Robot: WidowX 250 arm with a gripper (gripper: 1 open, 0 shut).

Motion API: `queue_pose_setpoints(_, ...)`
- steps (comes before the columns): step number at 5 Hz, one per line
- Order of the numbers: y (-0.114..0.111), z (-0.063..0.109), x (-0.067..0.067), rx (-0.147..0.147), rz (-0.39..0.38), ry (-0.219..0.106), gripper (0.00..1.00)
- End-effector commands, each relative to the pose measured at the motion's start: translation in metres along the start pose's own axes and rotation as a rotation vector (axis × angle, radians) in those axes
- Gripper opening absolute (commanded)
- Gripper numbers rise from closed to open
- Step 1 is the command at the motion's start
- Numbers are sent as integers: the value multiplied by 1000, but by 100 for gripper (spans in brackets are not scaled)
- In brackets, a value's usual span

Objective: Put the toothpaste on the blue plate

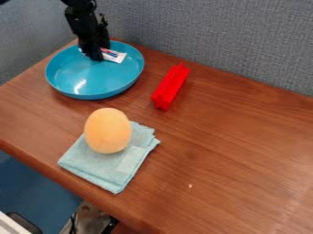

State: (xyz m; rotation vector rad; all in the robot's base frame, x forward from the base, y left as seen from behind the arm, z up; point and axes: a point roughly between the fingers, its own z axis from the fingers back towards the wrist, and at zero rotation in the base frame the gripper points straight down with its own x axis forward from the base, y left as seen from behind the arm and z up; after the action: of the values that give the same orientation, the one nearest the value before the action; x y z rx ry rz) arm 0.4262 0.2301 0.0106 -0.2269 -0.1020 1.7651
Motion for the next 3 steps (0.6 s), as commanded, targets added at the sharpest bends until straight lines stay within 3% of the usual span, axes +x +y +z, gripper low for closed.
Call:
queue_pose_setpoints(1, 17, -38, -35, 112, -40, 41, 0)
queue_pose_setpoints(3, 13, -40, -35, 116, -41, 34, 0)
